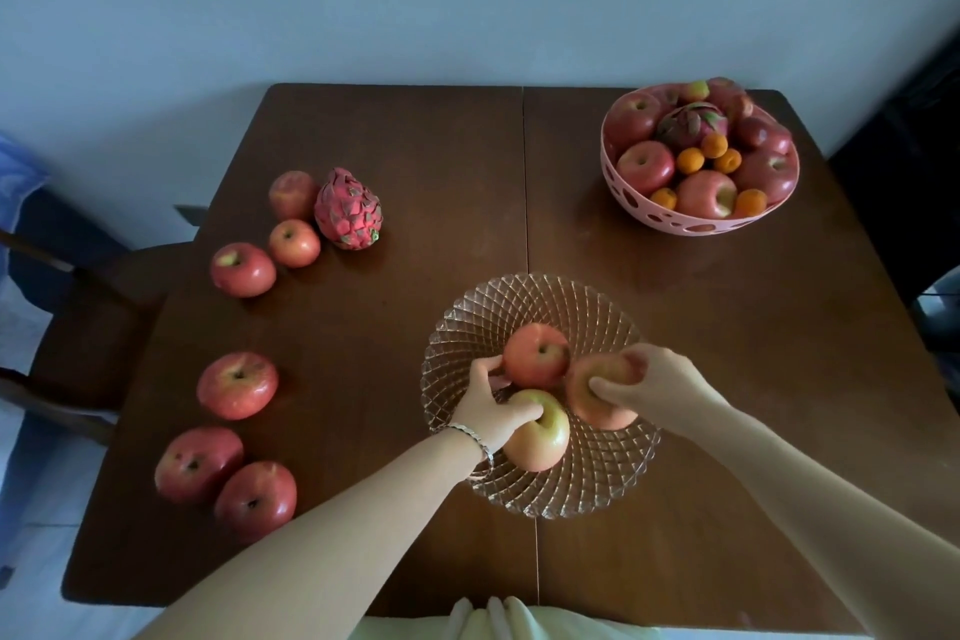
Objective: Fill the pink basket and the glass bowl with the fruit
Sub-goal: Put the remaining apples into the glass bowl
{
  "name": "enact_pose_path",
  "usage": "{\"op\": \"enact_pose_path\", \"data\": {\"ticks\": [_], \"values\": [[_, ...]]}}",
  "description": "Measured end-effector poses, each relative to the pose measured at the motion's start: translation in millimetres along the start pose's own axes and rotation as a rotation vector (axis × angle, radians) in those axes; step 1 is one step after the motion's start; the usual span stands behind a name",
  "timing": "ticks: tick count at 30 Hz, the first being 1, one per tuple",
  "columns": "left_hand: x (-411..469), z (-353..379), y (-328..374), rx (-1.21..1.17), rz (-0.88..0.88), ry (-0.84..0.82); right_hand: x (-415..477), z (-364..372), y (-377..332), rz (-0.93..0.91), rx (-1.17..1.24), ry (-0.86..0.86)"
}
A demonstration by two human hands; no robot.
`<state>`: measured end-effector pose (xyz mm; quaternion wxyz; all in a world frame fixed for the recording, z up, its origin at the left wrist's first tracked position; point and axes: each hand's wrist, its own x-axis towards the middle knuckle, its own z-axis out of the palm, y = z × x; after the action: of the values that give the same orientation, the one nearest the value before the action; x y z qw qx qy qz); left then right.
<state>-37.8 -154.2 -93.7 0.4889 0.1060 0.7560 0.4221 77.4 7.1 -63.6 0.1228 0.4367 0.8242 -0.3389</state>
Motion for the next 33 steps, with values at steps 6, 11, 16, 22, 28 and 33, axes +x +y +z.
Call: {"op": "enact_pose_path", "data": {"ticks": [6, 11, 16, 22, 28, 33], "values": [[0.3, 3.3, 2.8, 0.065, -0.017, -0.018, -4.9, 20.1, 0.8, 0.013, -0.258, 0.023], [-3.5, 3.6, 12.3, 0.1, 0.019, -0.062, 2.8, 15.7, -9.4, 0.032, -0.374, -0.042], [-1.7, -1.3, 17.4, 0.072, -0.03, -0.073, 17.0, 12.7, -33.3, -0.147, -0.102, 0.012], [-7.0, 1.5, 14.8, 0.047, -0.17, -0.052, 34.4, 23.3, -48.0, -0.188, 0.003, -0.195], [-15.8, 5.7, 19.7, -0.001, -0.265, -0.017, 42.9, 27.9, -47.1, -0.129, 0.027, -0.17], [-17.5, 1.1, 20.4, -0.023, -0.248, -0.088, 38.2, 38.6, -51.0, -0.21, -0.001, -0.097]]}}
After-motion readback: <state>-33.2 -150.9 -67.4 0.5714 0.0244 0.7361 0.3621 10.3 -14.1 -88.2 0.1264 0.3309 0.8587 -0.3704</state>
